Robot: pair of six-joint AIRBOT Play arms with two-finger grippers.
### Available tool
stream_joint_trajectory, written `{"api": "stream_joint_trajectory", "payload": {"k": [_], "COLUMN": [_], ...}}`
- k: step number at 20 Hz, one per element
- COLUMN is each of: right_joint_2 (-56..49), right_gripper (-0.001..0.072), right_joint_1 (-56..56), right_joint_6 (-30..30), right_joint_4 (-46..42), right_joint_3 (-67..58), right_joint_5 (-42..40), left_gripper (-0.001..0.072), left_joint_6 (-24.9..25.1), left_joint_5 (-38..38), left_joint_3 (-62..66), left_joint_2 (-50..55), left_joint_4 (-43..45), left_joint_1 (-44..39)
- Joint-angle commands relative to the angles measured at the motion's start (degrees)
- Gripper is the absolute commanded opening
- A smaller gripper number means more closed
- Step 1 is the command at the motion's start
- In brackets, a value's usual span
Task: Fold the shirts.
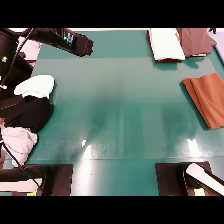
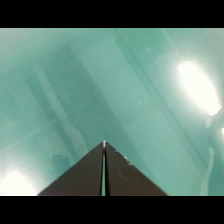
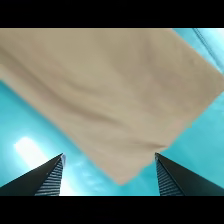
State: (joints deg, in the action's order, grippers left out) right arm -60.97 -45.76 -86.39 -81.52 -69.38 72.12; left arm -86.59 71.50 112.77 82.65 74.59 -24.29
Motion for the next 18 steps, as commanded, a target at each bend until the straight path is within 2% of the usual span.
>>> {"api": "stream_joint_trajectory", "payload": {"k": [1,3,7,8,10,11,12,13,18], "right_joint_2": [2.9,4.3,6.0,5.9,5.3,5.3,5.2,5.3,5.2], "right_gripper": [0.0622,0.0622,0.0613,0.0560,0.0386,0.0242,0.0052,0.0017,0.0017], "right_joint_1": [0.0,5.6,24.6,29.4,38.3,42.4,45.7,48.7,54.6], "right_joint_6": [1.0,1.0,1.0,1.0,1.0,1.0,2.1,3.1,3.0], "right_joint_4": [9.2,14.0,14.0,13.9,13.8,13.8,13.8,13.8,14.0], "right_joint_3": [0.5,0.5,0.5,0.5,0.5,0.5,0.5,0.5,0.5], "right_joint_5": [-0.1,-0.1,-0.6,-0.8,-1.9,-2.7,-3.5,-4.5,-6.1], "left_gripper": [0.0029,0.0029,0.0029,0.0029,0.0028,0.0029,0.0029,0.0029,0.0029], "left_joint_6": [-0.4,-0.4,-0.4,-0.4,-0.4,-0.4,-0.4,-0.4,-0.4], "left_joint_5": [-1.6,-3.0,-4.1,-4.5,-5.8,-6.4,-6.7,-6.9,-9.7], "left_joint_3": [0.0,0.0,0.0,0.0,0.0,0.0,0.0,0.0,0.0], "left_joint_2": [0.0,0.0,0.0,0.0,0.0,0.0,0.0,0.0,0.0], "left_joint_4": [0.0,0.0,0.0,0.0,0.0,0.0,0.0,0.0,0.0], "left_joint_1": [0.0,0.0,0.0,0.0,0.0,0.0,0.0,0.0,0.0]}}
